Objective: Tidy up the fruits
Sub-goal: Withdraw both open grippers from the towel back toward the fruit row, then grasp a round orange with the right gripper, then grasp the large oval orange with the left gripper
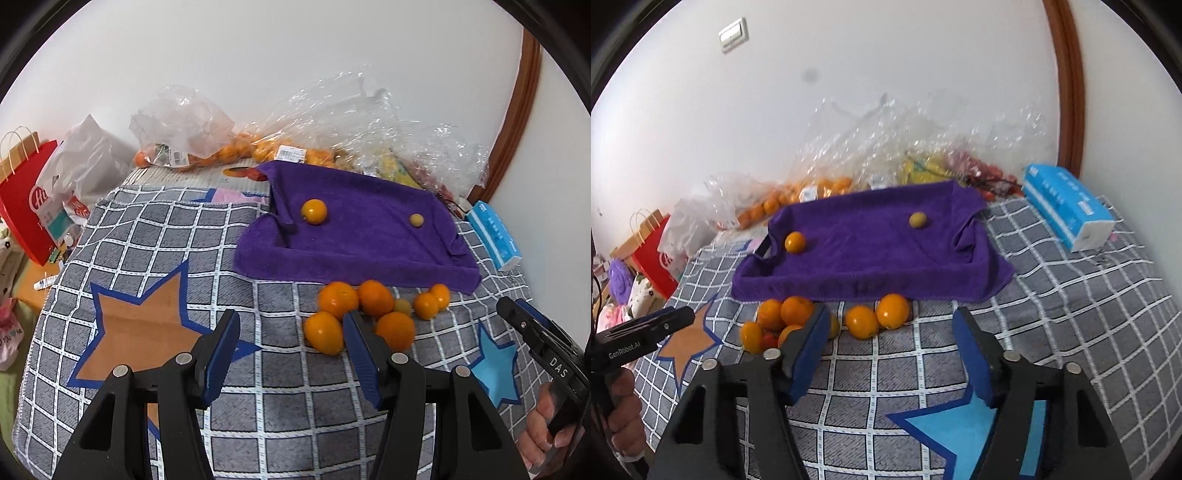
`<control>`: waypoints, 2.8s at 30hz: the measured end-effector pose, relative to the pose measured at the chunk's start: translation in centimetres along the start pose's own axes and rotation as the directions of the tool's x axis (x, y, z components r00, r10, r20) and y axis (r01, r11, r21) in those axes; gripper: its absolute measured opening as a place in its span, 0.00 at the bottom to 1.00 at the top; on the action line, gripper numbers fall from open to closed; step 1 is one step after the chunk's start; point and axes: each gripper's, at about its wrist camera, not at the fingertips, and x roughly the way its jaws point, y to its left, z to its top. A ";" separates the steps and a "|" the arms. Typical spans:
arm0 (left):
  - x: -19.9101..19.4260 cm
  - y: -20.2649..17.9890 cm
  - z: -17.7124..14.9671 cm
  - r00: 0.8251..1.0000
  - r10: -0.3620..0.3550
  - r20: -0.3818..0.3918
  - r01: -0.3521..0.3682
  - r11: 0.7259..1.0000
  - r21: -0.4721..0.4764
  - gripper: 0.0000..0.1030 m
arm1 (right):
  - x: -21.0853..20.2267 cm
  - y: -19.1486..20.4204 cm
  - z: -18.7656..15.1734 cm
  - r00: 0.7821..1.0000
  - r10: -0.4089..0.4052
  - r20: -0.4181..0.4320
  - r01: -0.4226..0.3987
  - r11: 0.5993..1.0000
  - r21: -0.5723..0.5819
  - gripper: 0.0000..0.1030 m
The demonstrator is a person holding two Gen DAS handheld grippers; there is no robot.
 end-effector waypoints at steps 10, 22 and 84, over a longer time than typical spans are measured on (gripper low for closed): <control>2.8 1.6 -0.2 0.998 -0.023 -0.057 0.021 0.999 -0.036 0.54 | 3.4 -0.2 -0.6 0.997 -0.009 -0.072 0.008 1.000 -0.024 0.44; 5.2 2.9 -1.8 0.993 -0.044 -0.108 0.036 0.997 -0.069 0.54 | 6.4 0.0 -0.2 0.995 -0.004 -0.095 -0.001 0.999 -0.044 0.35; 7.2 -0.4 -1.5 0.976 -0.124 -0.178 0.114 0.991 -0.065 0.31 | 6.2 -3.4 -3.7 0.994 0.032 -0.105 -0.035 0.999 -0.025 0.31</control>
